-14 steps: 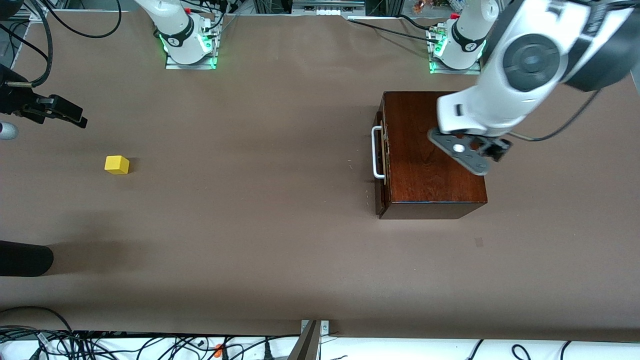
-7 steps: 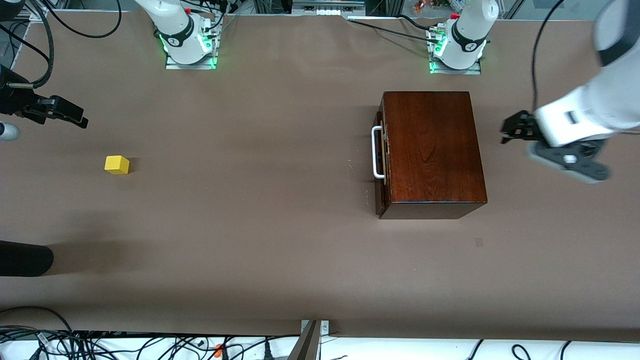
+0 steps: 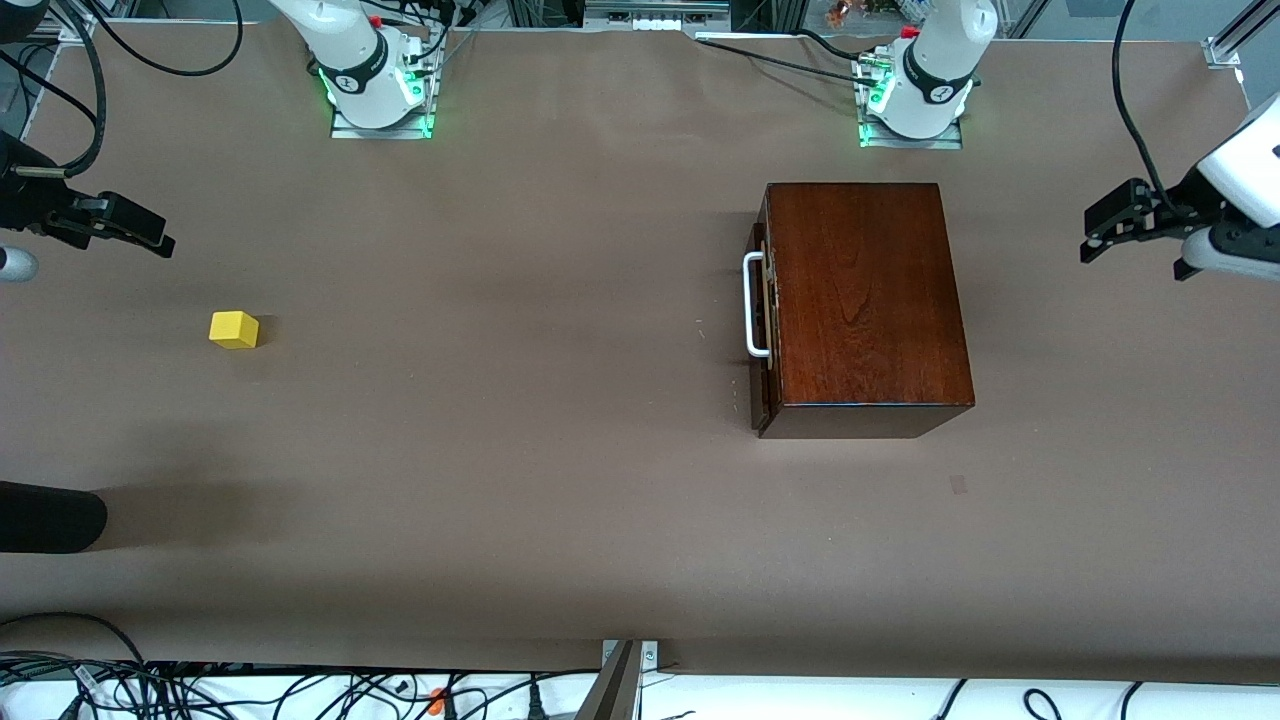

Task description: Open drawer, take yellow block, close drawer

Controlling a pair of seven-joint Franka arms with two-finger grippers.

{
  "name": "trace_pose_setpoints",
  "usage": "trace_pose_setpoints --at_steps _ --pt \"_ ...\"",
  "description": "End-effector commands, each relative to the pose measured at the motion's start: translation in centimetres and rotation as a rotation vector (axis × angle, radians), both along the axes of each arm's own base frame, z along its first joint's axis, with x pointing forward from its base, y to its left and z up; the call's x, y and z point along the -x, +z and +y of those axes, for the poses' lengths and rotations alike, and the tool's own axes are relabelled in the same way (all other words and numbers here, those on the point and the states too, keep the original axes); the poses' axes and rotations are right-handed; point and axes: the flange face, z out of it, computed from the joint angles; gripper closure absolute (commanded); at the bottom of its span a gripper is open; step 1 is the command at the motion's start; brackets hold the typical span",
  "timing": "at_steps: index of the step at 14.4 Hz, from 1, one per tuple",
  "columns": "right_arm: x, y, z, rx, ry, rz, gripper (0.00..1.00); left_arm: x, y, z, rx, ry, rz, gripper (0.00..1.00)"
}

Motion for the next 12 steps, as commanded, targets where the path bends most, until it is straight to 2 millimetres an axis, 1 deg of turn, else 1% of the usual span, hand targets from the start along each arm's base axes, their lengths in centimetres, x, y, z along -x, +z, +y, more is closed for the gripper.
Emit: trace_pose_setpoints --at_steps 1,3,8,10,12 --pt "0.07 0.23 -0.24 -0.001 0.009 -0.006 0.00 0.49 -1.14 -0.25 -0.016 0.014 0.003 0.00" --pt "0.09 0.22 -0.24 -0.001 0.009 -0.005 0.00 0.16 -1.09 0.00 -0.016 0.017 0.006 0.00" --pt "0.13 0.19 -0.27 0.002 0.010 -0.002 0.00 0.23 -1.27 0.13 -0.004 0.006 0.018 0.00" --pt "0.07 0.12 -0.27 0.002 0.010 -0.002 0.00 -0.33 -1.25 0.03 -0.004 0.009 0.014 0.00" --pt "0.07 0.12 -0.27 0.002 0.010 -0.002 0.00 -0.37 -1.20 -0.31 -0.004 0.011 0.012 0.00"
